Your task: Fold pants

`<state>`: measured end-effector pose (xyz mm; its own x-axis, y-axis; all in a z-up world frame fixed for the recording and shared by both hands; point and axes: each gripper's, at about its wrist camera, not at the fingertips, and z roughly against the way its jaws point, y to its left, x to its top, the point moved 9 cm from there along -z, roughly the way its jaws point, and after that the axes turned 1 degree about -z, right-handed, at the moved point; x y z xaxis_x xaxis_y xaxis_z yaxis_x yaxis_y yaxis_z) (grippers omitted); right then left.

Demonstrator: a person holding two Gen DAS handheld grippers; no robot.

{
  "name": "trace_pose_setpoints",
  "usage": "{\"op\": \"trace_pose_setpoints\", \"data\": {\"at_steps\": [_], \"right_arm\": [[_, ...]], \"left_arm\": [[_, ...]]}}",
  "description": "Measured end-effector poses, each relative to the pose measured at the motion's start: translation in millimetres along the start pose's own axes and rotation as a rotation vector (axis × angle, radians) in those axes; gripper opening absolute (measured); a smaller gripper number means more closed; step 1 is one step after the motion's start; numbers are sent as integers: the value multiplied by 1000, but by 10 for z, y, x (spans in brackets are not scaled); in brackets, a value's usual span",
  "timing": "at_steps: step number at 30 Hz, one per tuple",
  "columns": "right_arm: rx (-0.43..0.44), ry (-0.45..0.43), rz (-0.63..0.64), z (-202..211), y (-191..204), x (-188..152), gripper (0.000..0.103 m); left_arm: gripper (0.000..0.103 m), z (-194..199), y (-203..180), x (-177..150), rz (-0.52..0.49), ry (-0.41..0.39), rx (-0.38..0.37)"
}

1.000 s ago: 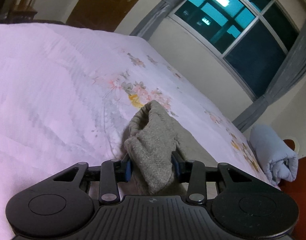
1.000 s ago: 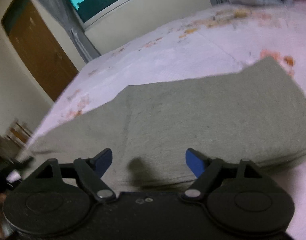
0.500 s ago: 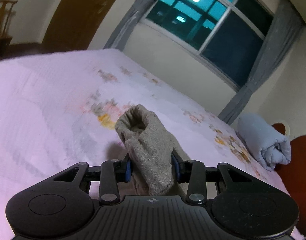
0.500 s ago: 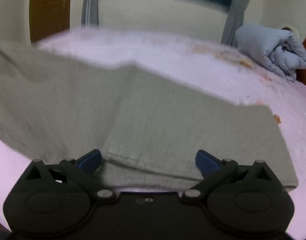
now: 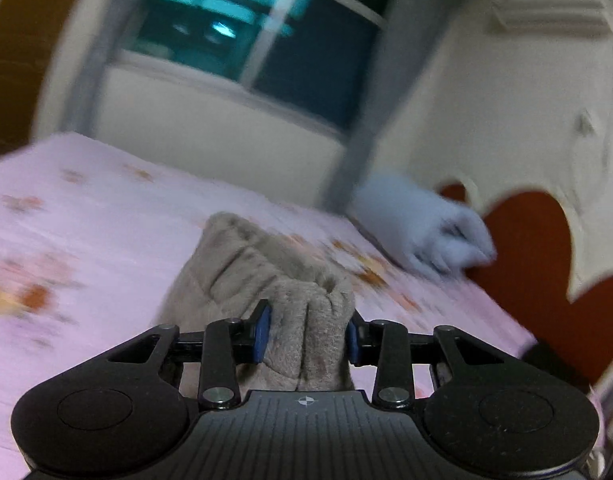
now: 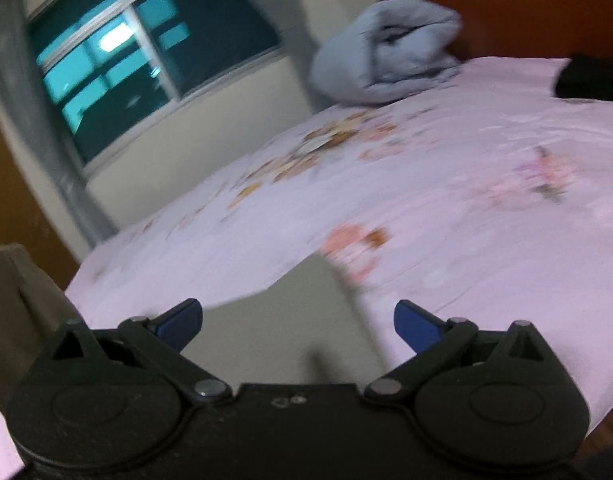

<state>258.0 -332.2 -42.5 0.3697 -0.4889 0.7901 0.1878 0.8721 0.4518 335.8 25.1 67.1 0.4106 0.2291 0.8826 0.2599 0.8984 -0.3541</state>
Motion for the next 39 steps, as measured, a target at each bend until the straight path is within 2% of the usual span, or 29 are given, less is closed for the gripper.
{"op": "trace_pose_setpoints", "data": {"at_steps": [4,7,8,9,10,12,13,15,17,21,22,25,27,30,33,37,39], "right_arm": [[-36,-29,-58,99,-556,211,97],[-62,-27,-121,95,-980,309,97],[-71,-25,-140,82,-1112,326,97],[-82,-18,-158,71,-1235,335,97],[-94,-9,-181,52,-1364,336,97],[-85,7,-221,60,-1539,338,97],[-75,4,-229,66,-1591,357,97],[-32,-10,-256,86,-1643,369,97],[87,16,-333,45,-1565,306,97],[343,110,-404,-72,-1073,110,96],[401,138,-423,-95,-930,41,96],[489,226,-503,-163,-679,-164,96],[512,269,-525,-205,-569,-284,96],[503,308,-572,-319,-511,-428,95],[467,310,-544,-416,-438,-460,94],[413,313,-504,-617,-306,-501,87],[359,354,-480,-739,-244,-572,81]], "left_arm": [[35,-581,-1001,-581,-119,106,-102],[35,-1017,-1640,-1298,-261,229,-141],[37,-1147,-1766,-1565,-283,296,-141],[45,-1254,-1877,-1838,-311,367,-138],[52,-1243,-1963,-1979,-351,359,-140],[80,-1072,-2059,-1941,-341,300,-163],[84,-981,-2046,-1871,-323,279,-154],[85,-781,-1882,-1689,-307,248,-109],[85,-574,-1599,-1468,-261,210,-67],[85,-151,-866,-1139,-178,153,70],[85,-68,-674,-1122,-173,144,102],[85,371,-70,-1153,-153,132,209],[85,638,284,-1253,-102,137,267],[85,879,705,-1456,-54,158,331],[85,981,930,-1651,-14,179,352],[85,687,868,-1811,-42,232,325],[85,566,765,-1841,-81,247,294]]}}
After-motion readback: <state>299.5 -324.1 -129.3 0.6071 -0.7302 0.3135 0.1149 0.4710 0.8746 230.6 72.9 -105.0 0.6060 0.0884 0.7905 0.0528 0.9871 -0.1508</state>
